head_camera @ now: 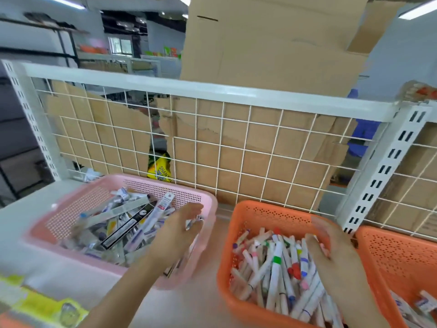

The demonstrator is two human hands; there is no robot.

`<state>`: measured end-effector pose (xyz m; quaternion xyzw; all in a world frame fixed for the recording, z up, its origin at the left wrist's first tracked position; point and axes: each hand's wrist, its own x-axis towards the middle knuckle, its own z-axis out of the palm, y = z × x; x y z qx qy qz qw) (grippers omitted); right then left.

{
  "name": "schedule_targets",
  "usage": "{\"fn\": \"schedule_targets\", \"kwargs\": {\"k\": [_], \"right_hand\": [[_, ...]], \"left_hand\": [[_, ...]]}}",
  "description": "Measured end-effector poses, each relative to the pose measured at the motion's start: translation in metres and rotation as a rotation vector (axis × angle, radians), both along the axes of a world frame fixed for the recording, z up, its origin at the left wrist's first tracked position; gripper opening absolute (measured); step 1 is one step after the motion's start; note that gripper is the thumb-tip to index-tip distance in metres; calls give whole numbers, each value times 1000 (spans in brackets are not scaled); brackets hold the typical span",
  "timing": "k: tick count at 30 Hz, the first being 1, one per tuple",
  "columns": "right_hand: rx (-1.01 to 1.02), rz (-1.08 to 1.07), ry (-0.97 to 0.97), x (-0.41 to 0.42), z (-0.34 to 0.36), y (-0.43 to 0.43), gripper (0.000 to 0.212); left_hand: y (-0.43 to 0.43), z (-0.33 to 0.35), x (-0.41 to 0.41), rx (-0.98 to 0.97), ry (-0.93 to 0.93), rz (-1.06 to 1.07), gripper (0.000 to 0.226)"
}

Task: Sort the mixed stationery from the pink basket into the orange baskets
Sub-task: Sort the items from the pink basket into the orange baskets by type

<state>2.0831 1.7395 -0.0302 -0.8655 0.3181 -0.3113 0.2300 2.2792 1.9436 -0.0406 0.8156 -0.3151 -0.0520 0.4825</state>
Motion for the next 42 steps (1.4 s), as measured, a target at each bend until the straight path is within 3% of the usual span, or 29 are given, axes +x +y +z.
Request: {"fn": "schedule_targets", "kwargs": {"k": [11, 23, 34, 36, 39, 42], "right_hand": [[-14, 74, 54, 88, 0, 70, 33], [-52, 141, 204, 188, -11, 143, 36], [-37, 128, 717, 262, -28, 172, 17], [-9, 90, 762, 267, -29, 174, 29], [54, 90, 750, 270, -28, 176, 26], [94, 75, 729, 275, -33, 175, 40]], "left_hand": [[92, -11, 92, 212, -191, 53, 32], [135, -20, 186, 378, -172, -99, 36], [110, -27, 213, 580, -261, -259, 34], [107, -29, 211, 639, -298, -249, 36], [106, -32, 203, 688, -365, -227, 47], [104, -37, 195, 667, -257, -293, 57]]}}
